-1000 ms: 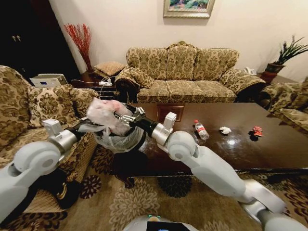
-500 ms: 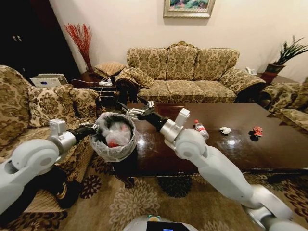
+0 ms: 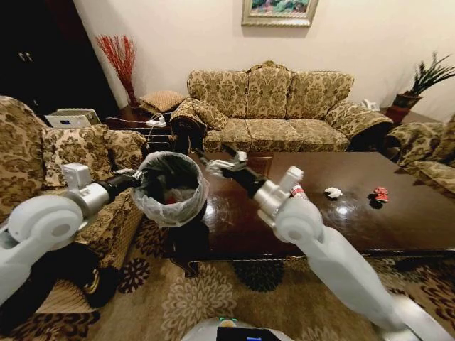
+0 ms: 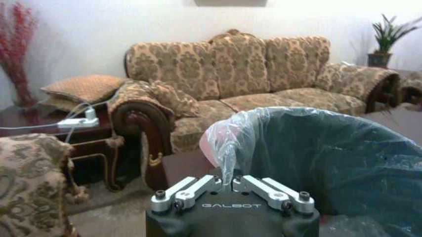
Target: Move to the front of the table and place the trash on the table into the trash bin.
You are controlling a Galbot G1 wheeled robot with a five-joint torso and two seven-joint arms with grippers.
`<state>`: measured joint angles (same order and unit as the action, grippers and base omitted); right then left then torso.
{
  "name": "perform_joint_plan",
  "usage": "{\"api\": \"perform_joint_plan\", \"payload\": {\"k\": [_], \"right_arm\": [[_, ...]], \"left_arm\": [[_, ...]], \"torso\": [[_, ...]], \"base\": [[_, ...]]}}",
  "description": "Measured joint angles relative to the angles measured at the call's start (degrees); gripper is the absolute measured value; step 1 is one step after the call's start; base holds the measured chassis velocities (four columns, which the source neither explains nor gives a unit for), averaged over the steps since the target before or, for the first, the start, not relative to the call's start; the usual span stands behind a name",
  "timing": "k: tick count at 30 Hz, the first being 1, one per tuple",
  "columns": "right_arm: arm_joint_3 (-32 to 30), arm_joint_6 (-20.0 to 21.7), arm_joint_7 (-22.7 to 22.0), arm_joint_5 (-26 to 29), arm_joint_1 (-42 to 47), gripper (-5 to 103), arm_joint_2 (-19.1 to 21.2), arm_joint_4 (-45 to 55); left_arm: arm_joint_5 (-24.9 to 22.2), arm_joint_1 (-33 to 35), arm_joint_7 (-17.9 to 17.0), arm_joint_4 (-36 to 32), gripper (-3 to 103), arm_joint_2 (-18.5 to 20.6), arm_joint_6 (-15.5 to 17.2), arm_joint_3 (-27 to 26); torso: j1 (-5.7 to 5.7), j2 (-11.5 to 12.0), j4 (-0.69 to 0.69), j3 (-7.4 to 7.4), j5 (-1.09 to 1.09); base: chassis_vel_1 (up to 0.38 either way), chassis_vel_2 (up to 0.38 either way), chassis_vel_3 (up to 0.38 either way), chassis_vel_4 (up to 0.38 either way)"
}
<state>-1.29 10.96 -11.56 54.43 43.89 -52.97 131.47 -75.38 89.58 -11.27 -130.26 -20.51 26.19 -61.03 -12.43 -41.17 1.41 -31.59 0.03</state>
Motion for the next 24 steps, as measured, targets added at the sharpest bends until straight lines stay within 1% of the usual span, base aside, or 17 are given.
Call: {"api": "perform_joint_plan", "payload": {"k": [2,3,4,6,7,9,10,11,14,21,23,24], "right_arm": [[-3.6,1.1,-2.0,-1.2,5.6,100,1.6,2.4],[-5.6,2.1,-3.4,-1.1,8.3,100,2.0,3.7],[-5.6,2.1,-3.4,-1.1,8.3,100,2.0,3.7],[-8.8,3.6,-5.7,-1.4,12.8,100,2.1,5.4],[-8.8,3.6,-5.7,-1.4,12.8,100,2.1,5.4],[-9.7,4.8,-7.4,-1.7,14.5,100,2.0,6.2],[-9.9,5.3,-9.2,-1.8,15.1,100,1.8,6.3],[-9.9,5.3,-9.2,-1.8,15.1,100,1.8,6.3],[-9.9,6.0,-11.9,-1.7,15.2,100,1.8,5.8],[-9.9,6.6,-13.3,-1.1,15.8,100,1.7,5.5],[-9.9,6.6,-13.3,-1.1,16.1,100,1.6,5.5],[-9.9,6.6,-13.4,-1.2,16.2,100,1.6,5.5]], "left_arm": [[0.2,-0.6,0.1,-0.1,3,-0.1,0.1,0.4],[0.3,-0.9,0.1,-0.1,3,-0.3,0.1,0.4],[0.3,-0.9,0.1,-0.1,3,-0.3,0.1,0.4],[0.7,-1.3,0.3,-0.3,3,-1.2,0.1,0.7],[0.7,-1.3,0.3,-0.3,3,-1.2,0.1,0.7],[1.1,-1.4,0.3,-0.5,3,-1.9,0.1,0.9],[1.5,-1.4,0.4,-0.6,3,-2.4,0.0,1.0],[1.5,-1.4,0.4,-0.6,3,-2.4,0.0,1.0],[2.3,-1.3,0.4,-1.3,3,-3.2,0.0,1.0],[3.3,-1.2,0.6,-2.1,3,-4.1,-0.1,0.9],[4.0,-1.1,0.9,-2.1,3,-4.3,-0.6,1.0],[4.8,-1.1,1.0,-2.1,3,-4.5,-1.5,1.2]], "torso": [[0.0,0.0,-0.02,0.0,0.0],[0.0,0.0,-0.02,0.0,0.01],[0.0,0.0,-0.02,0.0,0.01],[0.0,0.0,-0.01,0.0,-0.03],[0.0,0.0,-0.01,0.0,-0.03],[0.0,0.0,0.0,0.0,-0.03],[0.0,0.0,0.0,0.0,-0.03],[0.0,0.0,0.0,0.0,-0.03],[-0.01,0.0,0.02,0.0,-0.03],[-0.01,0.0,0.01,-0.01,-0.02],[0.0,0.0,0.02,0.0,-0.02],[0.01,0.0,0.01,0.0,-0.01]], "base": [[0.0,0.0,0.0,0.0],[0.0,0.0,0.0,0.0],[0.0,0.0,0.0,0.0],[0.0,0.0,0.0,0.0],[0.0,0.0,0.0,0.0],[0.0,0.0,0.0,0.0],[0.001,-0.034,-0.014,0.055],[0.001,-0.034,-0.014,0.055],[-0.007,-0.083,0.02,0.095],[-0.056,-0.192,0.044,0.214],[-0.116,-0.306,0.129,0.294],[-0.116,-0.346,0.143,0.31]]}}
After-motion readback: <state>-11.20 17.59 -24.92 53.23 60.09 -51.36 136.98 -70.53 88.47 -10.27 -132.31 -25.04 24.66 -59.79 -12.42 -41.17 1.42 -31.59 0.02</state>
